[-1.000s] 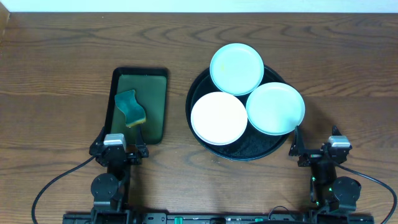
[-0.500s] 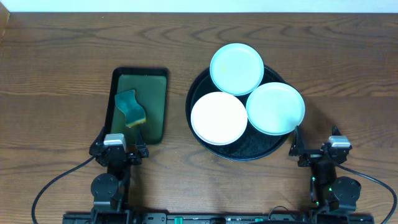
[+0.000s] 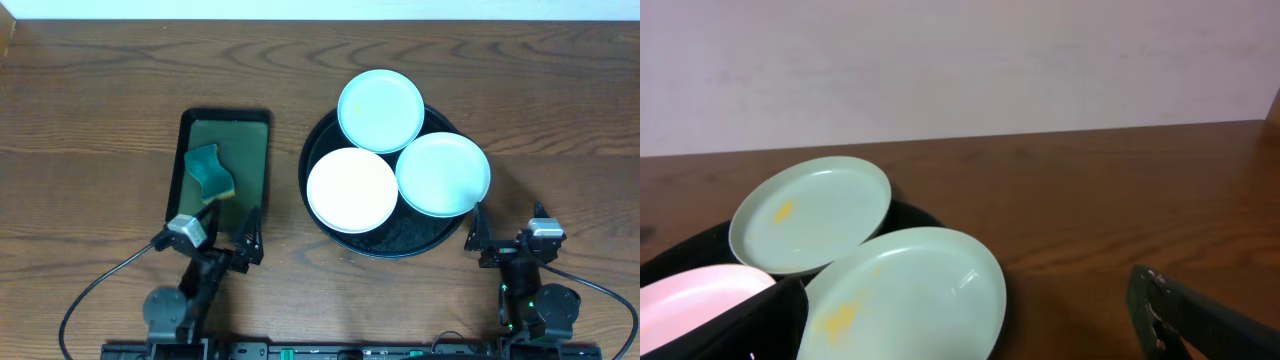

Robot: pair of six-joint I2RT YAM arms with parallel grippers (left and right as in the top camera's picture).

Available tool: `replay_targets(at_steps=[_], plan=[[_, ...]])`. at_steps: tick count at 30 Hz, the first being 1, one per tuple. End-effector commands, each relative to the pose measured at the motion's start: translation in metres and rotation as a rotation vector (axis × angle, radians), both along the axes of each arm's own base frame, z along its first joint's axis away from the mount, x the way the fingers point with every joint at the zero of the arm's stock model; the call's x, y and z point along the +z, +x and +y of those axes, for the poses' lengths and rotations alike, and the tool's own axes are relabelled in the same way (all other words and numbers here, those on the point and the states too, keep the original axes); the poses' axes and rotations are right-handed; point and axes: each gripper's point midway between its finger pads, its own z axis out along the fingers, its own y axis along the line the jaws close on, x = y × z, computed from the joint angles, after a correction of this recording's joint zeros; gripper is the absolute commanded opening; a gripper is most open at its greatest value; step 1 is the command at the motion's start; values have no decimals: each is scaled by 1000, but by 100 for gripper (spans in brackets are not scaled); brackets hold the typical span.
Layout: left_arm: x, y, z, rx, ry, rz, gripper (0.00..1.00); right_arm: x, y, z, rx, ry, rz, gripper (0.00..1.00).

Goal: Clean dirty plates on tray and stack at the side
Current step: 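Lower the left gripper into the water tray and grasp the green sponge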

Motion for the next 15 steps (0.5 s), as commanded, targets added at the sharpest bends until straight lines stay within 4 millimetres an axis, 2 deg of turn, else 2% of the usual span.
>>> replay_targets(at_steps=[1, 2, 4, 6, 9, 12, 14, 15], plan=[[45, -15, -13, -107, -107, -146, 94, -1, 0, -4, -16, -13, 0, 99], [76, -21, -3, -48, -116, -265, 94, -1, 0, -4, -16, -13, 0, 99], [98, -21, 14, 54, -120, -310, 94, -1, 0, -4, -16, -13, 0, 99], [113, -17, 27, 163, -33, -313, 94, -1, 0, -4, -16, -13, 0, 99], [118, 0, 58, 355, 42, -123, 94, 0, 0, -4, -16, -13, 0, 99], [109, 21, 80, 473, 219, 171, 94, 0, 0, -4, -16, -13, 0, 99], [100, 37, 79, 438, 331, 348, 94, -1, 0, -4, -16, -13, 0, 99], [95, 46, 69, 368, 342, 433, 94, -1, 0, -4, -16, -13, 0, 99]])
